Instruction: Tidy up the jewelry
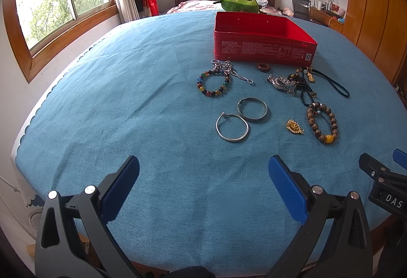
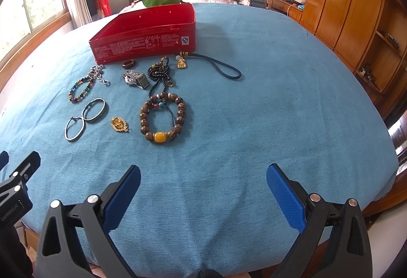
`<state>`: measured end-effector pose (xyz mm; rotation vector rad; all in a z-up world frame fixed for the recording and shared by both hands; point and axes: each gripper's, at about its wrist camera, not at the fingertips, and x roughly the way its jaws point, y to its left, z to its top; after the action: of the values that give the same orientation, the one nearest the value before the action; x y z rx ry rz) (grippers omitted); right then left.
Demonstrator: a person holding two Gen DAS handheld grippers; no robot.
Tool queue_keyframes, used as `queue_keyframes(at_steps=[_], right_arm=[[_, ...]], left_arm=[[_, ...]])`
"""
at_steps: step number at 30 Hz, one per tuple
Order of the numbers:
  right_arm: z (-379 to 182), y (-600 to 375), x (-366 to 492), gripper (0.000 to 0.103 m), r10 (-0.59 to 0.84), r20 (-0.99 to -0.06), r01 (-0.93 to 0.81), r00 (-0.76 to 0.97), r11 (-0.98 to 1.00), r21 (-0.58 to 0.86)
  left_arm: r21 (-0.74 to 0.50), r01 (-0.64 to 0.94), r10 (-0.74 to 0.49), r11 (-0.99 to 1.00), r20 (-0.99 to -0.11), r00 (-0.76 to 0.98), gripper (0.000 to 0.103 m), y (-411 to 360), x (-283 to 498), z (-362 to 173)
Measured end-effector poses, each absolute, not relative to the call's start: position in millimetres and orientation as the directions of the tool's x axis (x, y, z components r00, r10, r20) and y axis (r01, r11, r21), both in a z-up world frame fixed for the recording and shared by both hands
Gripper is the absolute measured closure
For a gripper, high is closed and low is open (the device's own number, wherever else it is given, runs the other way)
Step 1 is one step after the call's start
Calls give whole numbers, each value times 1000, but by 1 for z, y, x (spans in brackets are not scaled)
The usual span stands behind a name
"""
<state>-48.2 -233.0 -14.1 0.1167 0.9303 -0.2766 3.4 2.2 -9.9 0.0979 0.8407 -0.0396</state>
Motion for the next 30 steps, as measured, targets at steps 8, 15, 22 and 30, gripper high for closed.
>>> queue_keyframes(at_steps=[8, 15, 22, 30], right_arm=[[-14, -239, -45, 4, -121, -803, 263, 583, 964, 46], [-16, -257, -35, 4, 10, -803, 200, 597, 967, 160], [-17, -283, -18, 6, 107, -788, 178, 606, 948, 265], [-12, -298, 24, 21, 176, -792, 131, 585, 943, 306]], left_arm=[[0, 110, -74, 994, -740, 669, 3, 5, 3, -2], [-76, 126, -138, 989, -771, 622, 3, 23, 19, -12], [-95, 90, -130, 991, -807, 577, 3, 39, 49, -17], [-111, 102, -148, 989, -832, 535, 4, 40, 95, -15]])
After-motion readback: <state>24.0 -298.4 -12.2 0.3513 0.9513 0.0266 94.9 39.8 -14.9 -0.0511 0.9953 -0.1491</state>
